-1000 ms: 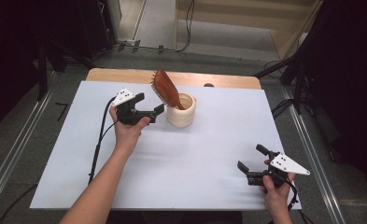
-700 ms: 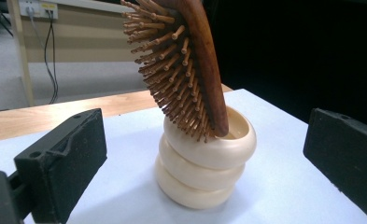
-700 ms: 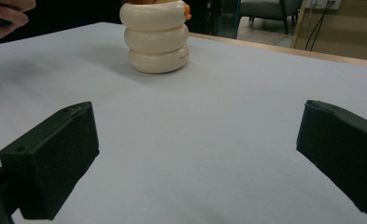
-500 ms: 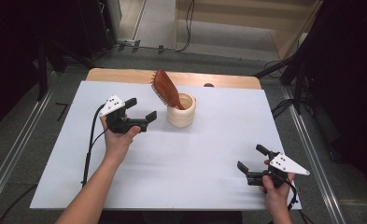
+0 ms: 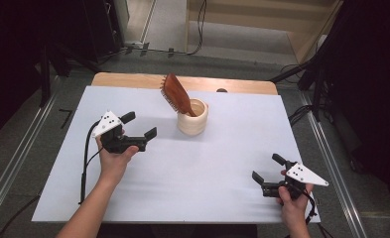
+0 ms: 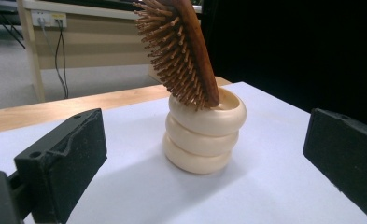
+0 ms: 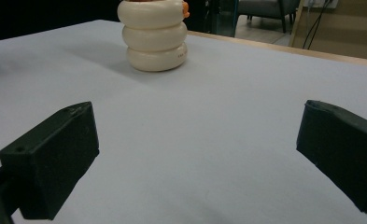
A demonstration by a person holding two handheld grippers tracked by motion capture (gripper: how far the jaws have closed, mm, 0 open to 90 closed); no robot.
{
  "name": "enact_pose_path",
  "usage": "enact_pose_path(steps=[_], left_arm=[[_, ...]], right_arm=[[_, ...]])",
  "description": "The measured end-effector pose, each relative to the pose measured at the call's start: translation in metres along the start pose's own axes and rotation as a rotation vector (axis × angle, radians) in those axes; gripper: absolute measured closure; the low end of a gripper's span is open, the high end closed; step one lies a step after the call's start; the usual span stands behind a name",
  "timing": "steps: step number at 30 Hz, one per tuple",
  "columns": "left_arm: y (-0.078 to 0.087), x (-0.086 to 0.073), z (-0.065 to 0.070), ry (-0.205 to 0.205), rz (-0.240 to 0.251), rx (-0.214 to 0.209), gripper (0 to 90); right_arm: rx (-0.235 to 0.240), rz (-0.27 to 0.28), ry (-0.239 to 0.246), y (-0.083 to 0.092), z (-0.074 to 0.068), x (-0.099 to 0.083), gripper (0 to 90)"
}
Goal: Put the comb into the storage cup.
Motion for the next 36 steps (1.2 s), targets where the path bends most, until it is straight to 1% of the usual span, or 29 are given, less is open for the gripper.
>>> enact_pose_path(steps=[2, 4, 9, 15, 18, 20, 27, 29, 33, 36], left_arm=[[0.004, -0.002, -0.001, -0.009, -0.002, 0.007, 0.0], [0.009, -0.004, -0.003, -0.007, -0.001, 0.009, 0.0], [0.019, -0.01, -0.006, -0.021, -0.007, 0.025, 0.0], [0.033, -0.016, -0.009, -0.015, -0.002, 0.035, 0.0], [0.039, -0.019, -0.011, -0.022, -0.006, 0.041, 0.0], [0.043, -0.021, -0.012, -0.013, -0.005, 0.042, 0.0], [0.059, -0.024, -0.013, -0.019, -0.002, 0.051, 0.0], [0.064, -0.026, -0.014, -0.027, -0.004, 0.054, 0.0], [0.073, -0.031, -0.017, -0.022, -0.004, 0.067, 0.0], [0.079, -0.034, -0.02, -0.007, -0.001, 0.072, 0.0]], right_arm=[[0.0, 0.0, 0.0, 0.0, 0.0, 0.0, 0.0], [-0.001, 0.0, 0.0, 0.0, 0.0, 0.0, 0.0], [-0.003, -0.001, 0.0, 0.0, 0.0, 0.0, 0.0], [-0.003, -0.002, -0.001, 0.0, 0.0, 0.0, 0.0], [-0.003, -0.002, -0.001, 0.0, 0.0, 0.0, 0.0], [-0.004, -0.002, -0.001, 0.0, 0.0, 0.0, 0.0], [-0.007, -0.004, -0.001, 0.0, 0.0, 0.0, 0.0], [-0.008, -0.004, -0.001, 0.0, 0.0, 0.0, 0.0], [-0.008, -0.006, 0.001, 0.0, 0.0, 0.0, 0.0], [-0.009, -0.007, 0.0, -0.001, -0.001, 0.0, 0.0]])
Point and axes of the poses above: each handheld gripper's, and its own axes: y roughly backward along the jaws, x roughly out of its top, z roughly to its right, the point moved 2 cm from there along -y, roughly forward along the jaws, and after that the axes turned 6 degrees about x, right-handed, at the moved point
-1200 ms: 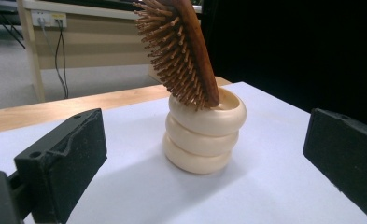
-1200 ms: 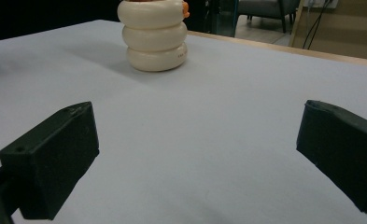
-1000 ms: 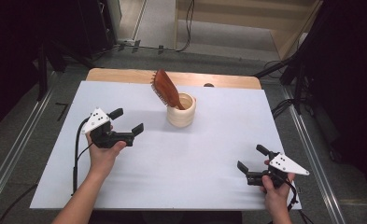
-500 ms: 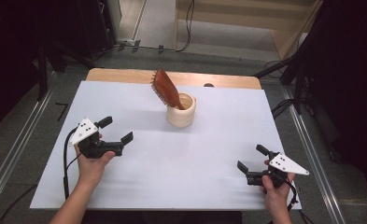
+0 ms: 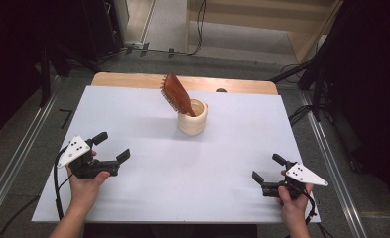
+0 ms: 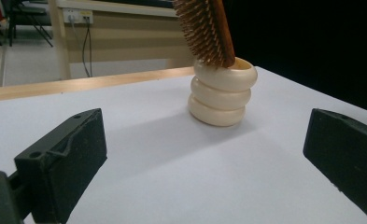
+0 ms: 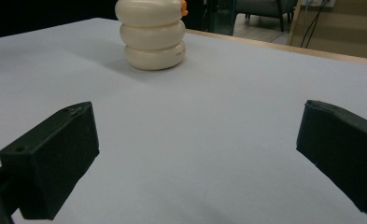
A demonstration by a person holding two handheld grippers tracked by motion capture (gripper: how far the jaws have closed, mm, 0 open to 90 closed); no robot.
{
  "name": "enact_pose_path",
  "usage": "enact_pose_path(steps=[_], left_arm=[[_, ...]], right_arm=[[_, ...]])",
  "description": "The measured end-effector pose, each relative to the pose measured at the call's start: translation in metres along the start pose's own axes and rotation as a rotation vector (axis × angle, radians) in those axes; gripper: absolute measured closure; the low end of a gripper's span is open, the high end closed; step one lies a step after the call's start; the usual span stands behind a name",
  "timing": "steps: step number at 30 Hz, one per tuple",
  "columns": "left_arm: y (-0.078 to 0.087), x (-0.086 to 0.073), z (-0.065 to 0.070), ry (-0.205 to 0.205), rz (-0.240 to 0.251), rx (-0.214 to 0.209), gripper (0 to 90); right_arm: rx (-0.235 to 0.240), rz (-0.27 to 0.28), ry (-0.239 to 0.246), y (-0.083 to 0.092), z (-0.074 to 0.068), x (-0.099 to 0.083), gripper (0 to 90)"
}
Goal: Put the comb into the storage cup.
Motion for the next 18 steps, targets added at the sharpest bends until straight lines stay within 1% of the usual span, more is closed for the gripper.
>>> enact_pose_path(steps=[5, 7, 10, 12, 15, 17, 18], left_arm=[[0.009, -0.002, -0.001, -0.002, 0.0, 0.006, 0.0], [0.012, -0.004, 0.0, -0.01, -0.001, 0.011, 0.0], [0.016, -0.008, -0.001, -0.01, -0.003, 0.014, 0.0], [0.018, -0.011, -0.001, 0.0, -0.005, 0.021, 0.0], [0.022, -0.014, 0.0, -0.009, -0.012, 0.025, 0.0], [0.025, -0.016, 0.0, -0.005, -0.013, 0.025, 0.0], [0.027, -0.016, 0.0, -0.013, -0.012, 0.029, 0.0]], right_arm=[[-0.002, -0.001, -0.001, 0.0, 0.0, 0.0, 0.0], [-0.002, -0.001, -0.001, 0.0, 0.0, 0.0, 0.0], [-0.002, -0.001, -0.001, 0.0, 0.0, 0.0, 0.0], [-0.002, -0.001, -0.001, 0.0, 0.0, 0.0, 0.0], [-0.002, 0.0, 0.0, 0.0, 0.0, 0.0, 0.0], [-0.002, -0.001, 0.0, 0.0, 0.0, 0.0, 0.0], [-0.002, -0.001, 0.001, 0.0, 0.0, 0.0, 0.0]])
Point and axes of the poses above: each handheld gripper's, and its own axes: y roughly backward along the jaws, x roughly out of its top, z roughly to its right, the point moved 2 cm from there along -y, roughly forward along the jaws, and after that the axes turned 6 degrees about x, right-handed, at the moved point
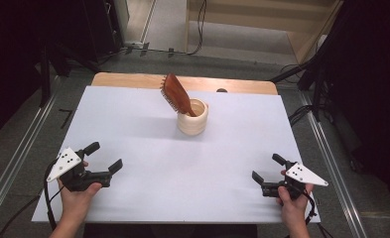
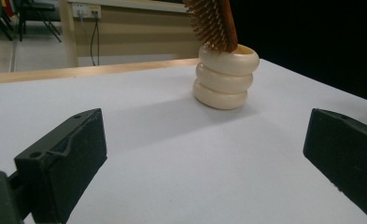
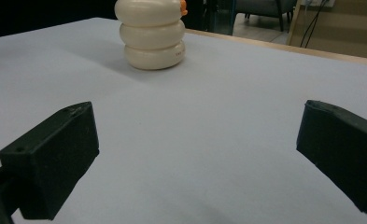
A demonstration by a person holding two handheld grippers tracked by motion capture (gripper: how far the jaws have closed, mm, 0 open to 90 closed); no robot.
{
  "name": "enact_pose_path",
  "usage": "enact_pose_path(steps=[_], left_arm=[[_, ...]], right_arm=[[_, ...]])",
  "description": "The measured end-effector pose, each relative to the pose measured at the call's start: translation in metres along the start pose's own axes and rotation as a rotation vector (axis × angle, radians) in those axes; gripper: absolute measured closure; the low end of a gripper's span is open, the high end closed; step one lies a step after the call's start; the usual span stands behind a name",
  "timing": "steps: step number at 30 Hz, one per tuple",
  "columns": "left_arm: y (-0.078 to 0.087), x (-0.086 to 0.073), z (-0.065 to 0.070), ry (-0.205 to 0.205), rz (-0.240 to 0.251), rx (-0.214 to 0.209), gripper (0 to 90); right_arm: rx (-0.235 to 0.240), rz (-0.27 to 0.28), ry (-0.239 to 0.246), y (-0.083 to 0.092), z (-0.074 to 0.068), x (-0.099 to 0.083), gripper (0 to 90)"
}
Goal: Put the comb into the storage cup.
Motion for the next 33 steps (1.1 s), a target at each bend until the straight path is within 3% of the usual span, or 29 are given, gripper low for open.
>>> enact_pose_path(steps=[33], left_arm=[[0.054, -0.027, -0.031, -0.03, -0.059, 0.11, 0.0]], right_arm=[[-0.008, -0.003, -0.001, 0.0, 0.0, 0.0, 0.0]])
Point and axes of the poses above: each handheld gripper's, and its own axes: y roughly backward along the jaws, x roughly out of its top, z roughly to its right, the point moved 2 cm from there along -y, roughly forward along the jaws, and after that the axes turned 6 degrees about x, right-handed, at the moved point
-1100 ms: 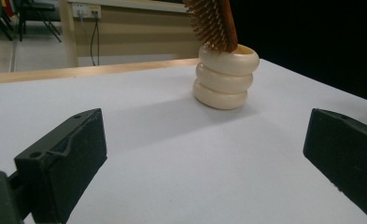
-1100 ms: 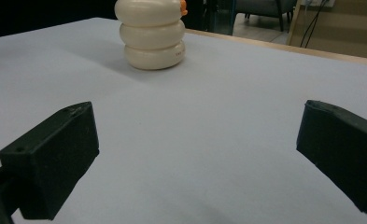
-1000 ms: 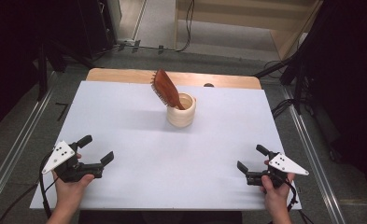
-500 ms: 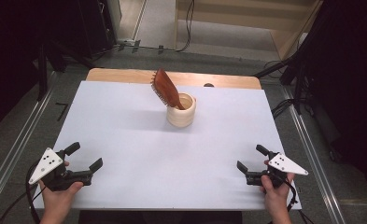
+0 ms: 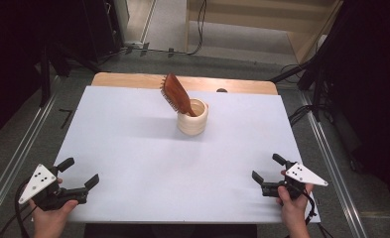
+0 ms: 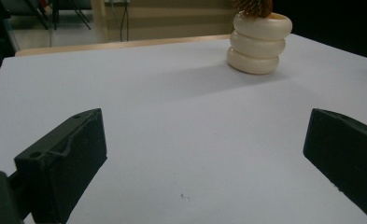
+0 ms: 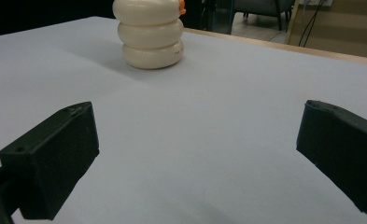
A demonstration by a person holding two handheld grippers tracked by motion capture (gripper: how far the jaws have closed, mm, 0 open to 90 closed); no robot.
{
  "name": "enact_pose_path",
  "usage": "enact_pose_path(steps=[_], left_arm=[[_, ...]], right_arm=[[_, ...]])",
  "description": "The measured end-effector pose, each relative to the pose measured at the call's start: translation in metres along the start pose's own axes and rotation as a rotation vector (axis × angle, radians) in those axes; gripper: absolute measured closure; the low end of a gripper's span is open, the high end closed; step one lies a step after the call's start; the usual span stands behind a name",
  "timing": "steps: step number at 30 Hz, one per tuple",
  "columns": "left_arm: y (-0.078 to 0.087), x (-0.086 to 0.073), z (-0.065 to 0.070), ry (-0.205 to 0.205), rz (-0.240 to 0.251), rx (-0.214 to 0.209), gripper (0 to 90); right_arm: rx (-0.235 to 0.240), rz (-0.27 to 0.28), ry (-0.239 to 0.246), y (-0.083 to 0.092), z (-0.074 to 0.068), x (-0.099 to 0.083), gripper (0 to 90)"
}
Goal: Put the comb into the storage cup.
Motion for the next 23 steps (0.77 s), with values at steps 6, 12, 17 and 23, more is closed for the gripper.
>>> enact_pose_path(steps=[6, 12, 17, 23], left_arm=[[0.006, -0.004, -0.009, 0.005, -0.009, 0.016, 0.0], [0.008, -0.012, -0.017, -0.023, -0.039, 0.054, 0.0], [0.004, -0.021, -0.023, 0.011, -0.061, 0.062, 0.0], [0.005, -0.02, -0.025, 0.032, -0.052, 0.07, 0.0]], right_arm=[[0.004, 0.002, 0.003, 0.0, 0.0, 0.0, 0.0], [0.006, 0.002, 0.003, -0.001, 0.001, 0.0, 0.0], [0.009, 0.0, 0.004, -0.001, 0.001, 0.0, 0.0], [0.013, 0.005, 0.002, 0.0, 0.001, 0.0, 0.0]])
Point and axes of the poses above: each handheld gripper's, and its own axes: y roughly backward along the jaws, x roughly out of its top, z roughly to its right, the point moved 2 cm from there along -y, roughly forward along the jaws, and after that the axes turned 6 degrees about x, right-handed, at the moved point
